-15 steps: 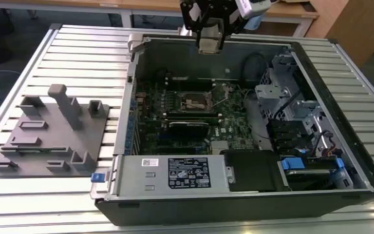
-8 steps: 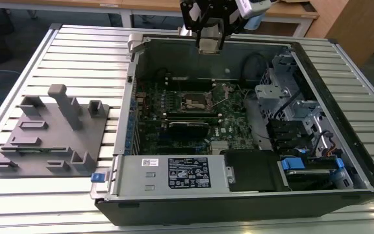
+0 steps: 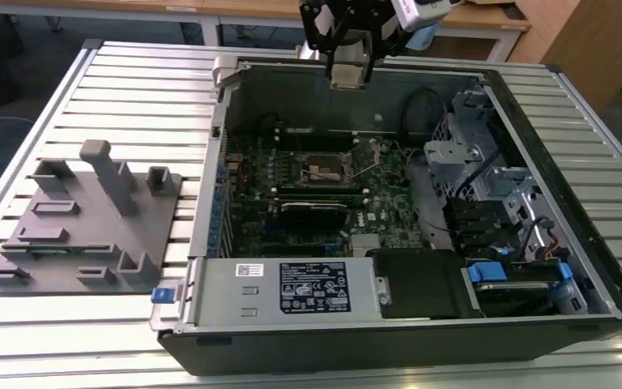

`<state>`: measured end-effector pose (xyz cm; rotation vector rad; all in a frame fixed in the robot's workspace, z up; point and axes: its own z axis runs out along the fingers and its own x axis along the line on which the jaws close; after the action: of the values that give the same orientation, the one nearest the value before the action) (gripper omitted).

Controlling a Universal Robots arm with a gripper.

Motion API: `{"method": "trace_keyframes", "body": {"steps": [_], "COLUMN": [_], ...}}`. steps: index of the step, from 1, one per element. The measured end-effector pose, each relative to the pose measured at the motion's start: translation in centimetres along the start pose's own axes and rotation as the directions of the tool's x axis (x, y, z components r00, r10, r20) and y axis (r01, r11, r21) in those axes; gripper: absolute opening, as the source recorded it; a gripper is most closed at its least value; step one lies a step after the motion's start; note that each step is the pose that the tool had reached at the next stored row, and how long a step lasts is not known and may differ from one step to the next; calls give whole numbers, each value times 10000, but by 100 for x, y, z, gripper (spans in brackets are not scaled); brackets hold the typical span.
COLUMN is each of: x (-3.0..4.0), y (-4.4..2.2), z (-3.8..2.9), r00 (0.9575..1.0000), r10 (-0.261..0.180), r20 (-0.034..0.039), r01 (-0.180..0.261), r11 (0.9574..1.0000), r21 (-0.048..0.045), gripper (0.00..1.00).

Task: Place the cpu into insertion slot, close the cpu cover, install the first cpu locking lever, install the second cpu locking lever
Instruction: 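Place the cpu into insertion slot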

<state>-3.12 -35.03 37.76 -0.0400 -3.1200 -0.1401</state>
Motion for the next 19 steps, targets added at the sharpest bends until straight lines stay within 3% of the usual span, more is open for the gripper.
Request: {"method": "trace_keyframes", "body": {"steps": [6, 19], "x": [-1, -1], "y": [-4, -7], "z": [48, 79], "r00": [10000, 10000], "r10": [0, 0], "r20": [0, 0], "r01": [0, 0], "r11": [10000, 10000], "r21": [-10, -13], "gripper": [54, 54]}}
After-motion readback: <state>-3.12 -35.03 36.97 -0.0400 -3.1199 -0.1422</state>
